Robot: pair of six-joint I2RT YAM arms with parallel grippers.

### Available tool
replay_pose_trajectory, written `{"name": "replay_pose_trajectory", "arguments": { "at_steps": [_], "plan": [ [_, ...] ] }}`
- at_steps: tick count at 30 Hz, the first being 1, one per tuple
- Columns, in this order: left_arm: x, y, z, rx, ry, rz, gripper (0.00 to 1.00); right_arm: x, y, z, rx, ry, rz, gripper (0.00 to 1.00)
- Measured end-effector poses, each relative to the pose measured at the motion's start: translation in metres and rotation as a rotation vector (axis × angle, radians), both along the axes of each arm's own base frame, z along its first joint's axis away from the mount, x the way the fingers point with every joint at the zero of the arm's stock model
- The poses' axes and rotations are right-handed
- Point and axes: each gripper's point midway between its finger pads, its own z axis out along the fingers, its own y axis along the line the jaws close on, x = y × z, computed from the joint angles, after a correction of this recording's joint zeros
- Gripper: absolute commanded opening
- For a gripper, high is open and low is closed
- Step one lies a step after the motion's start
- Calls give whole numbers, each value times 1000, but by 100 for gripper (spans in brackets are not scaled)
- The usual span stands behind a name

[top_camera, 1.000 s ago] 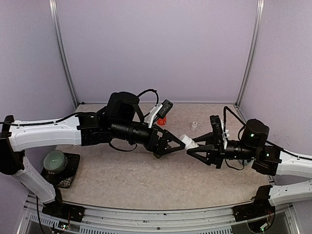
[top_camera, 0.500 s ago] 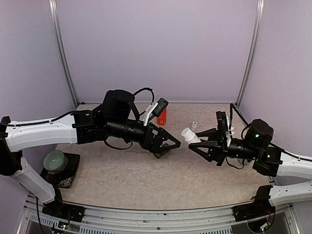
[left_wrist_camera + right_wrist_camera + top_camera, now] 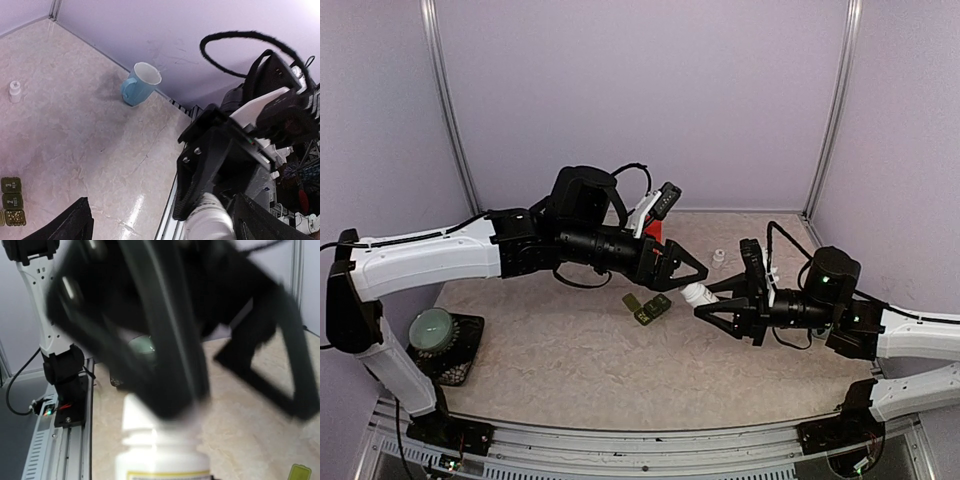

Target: Sort the pills into containers

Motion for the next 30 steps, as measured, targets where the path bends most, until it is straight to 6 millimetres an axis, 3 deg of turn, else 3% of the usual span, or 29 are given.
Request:
{"name": "replay_pose_trajectory", "arguments": {
  "at_steps": [3,20,27,30],
  "plan": [
    [0,0,-16,31,23,1,85,-1,-1,-3,-11,8,-2,0],
    [-19,3,-17,12,21,-54,72,3,-17,-2,-23,19,-74,0],
    [-41,8,-53,127,52,-101,71,5,-25,26,65,-39,-98,0],
    [-38,13,-51,126,43,-93,72,6,-23,24,60,-36,-92,0]
  ]
}}
